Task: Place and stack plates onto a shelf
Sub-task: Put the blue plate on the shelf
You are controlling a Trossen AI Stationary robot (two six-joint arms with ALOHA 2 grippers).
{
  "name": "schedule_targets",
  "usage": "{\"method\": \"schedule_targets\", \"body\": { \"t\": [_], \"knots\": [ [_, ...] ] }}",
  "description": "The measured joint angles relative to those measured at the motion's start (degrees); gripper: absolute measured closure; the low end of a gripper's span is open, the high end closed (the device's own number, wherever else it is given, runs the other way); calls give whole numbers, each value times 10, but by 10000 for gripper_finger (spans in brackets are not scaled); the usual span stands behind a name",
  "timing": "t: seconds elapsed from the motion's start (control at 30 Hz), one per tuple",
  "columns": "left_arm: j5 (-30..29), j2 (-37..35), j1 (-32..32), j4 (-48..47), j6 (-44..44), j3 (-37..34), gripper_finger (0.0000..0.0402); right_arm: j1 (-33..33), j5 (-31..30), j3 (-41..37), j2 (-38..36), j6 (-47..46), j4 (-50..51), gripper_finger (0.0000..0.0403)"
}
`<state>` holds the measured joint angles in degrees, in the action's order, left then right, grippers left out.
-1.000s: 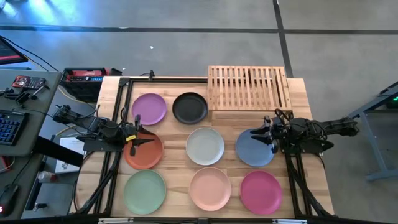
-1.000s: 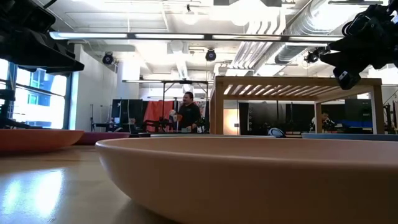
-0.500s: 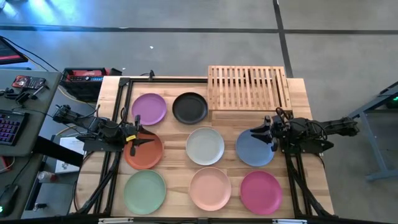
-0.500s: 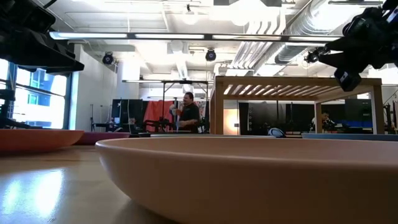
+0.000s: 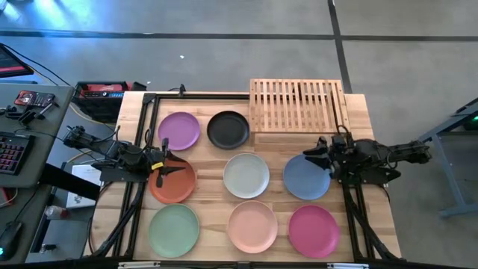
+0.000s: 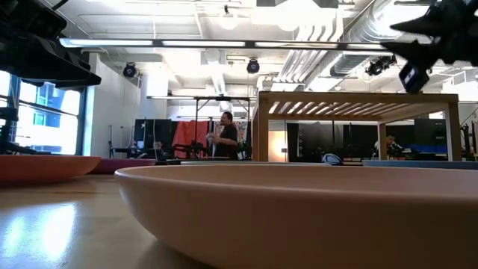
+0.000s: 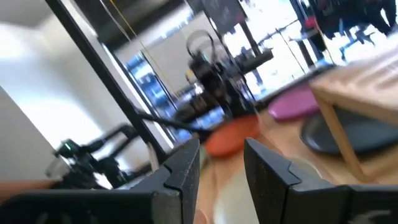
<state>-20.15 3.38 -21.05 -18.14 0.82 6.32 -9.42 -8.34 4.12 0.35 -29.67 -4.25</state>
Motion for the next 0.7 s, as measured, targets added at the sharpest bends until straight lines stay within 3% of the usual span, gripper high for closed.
{"method": "schedule_targets", "body": {
  "t": [0.2, 0.37, 0.7],
  "knots": [
    [0, 0, 0, 0, 0, 0, 300, 0, -13, 65, 4, 0, -15, 295],
    [0, 0, 0, 0, 0, 0, 300, 0, -25, 140, 34, 52, -5, 295],
    [0, 0, 0, 0, 0, 0, 300, 0, -65, 298, 173, 32, 141, 295]
  ]
}}
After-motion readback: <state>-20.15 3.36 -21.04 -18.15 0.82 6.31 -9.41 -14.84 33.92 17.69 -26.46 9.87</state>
